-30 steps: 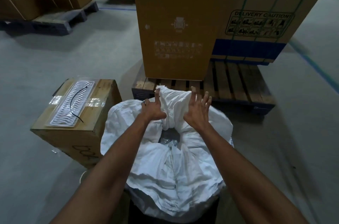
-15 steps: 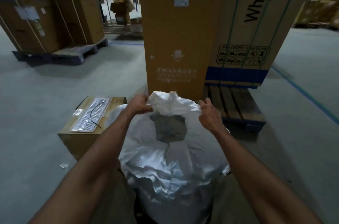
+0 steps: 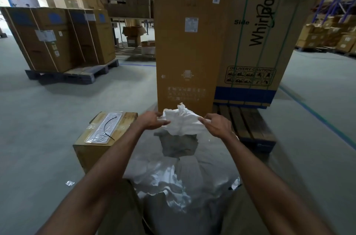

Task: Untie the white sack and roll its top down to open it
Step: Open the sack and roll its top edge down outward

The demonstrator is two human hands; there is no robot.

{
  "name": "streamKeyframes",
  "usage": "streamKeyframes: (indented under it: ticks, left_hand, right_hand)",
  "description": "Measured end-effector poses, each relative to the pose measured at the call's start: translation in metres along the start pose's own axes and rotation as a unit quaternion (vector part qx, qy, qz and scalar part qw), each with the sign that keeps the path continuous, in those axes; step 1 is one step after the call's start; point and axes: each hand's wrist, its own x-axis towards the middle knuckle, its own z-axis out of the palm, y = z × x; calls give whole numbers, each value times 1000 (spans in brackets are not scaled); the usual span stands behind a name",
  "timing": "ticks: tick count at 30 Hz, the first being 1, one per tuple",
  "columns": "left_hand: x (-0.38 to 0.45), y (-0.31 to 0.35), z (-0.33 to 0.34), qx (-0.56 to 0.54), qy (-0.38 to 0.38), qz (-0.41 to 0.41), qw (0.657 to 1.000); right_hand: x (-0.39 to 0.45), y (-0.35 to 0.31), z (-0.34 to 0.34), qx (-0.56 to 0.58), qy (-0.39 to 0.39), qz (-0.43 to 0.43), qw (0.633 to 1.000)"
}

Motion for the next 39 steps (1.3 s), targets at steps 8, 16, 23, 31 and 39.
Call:
streamKeyframes:
  ticks: [8,16,23,31,39]
  left_hand:
    - [20,4,31,-203,109,12,973]
    - [45,9,48,-124,100,-23,987]
    - [68,26,66,-52,76,148,985]
    - [74,40,79,-274,-85,77,955]
    - [71,41,88,-73,-1,223,972]
  right_hand:
    - [18,-9,34,15,-53,4,998]
    - [38,-21,68,19,-8,-36,999]
    - [48,-9,70,155,-42,-102,982]
    - [66,-8,67,204,-170,117,957]
    - [78,-16,54,277,-257,133,916]
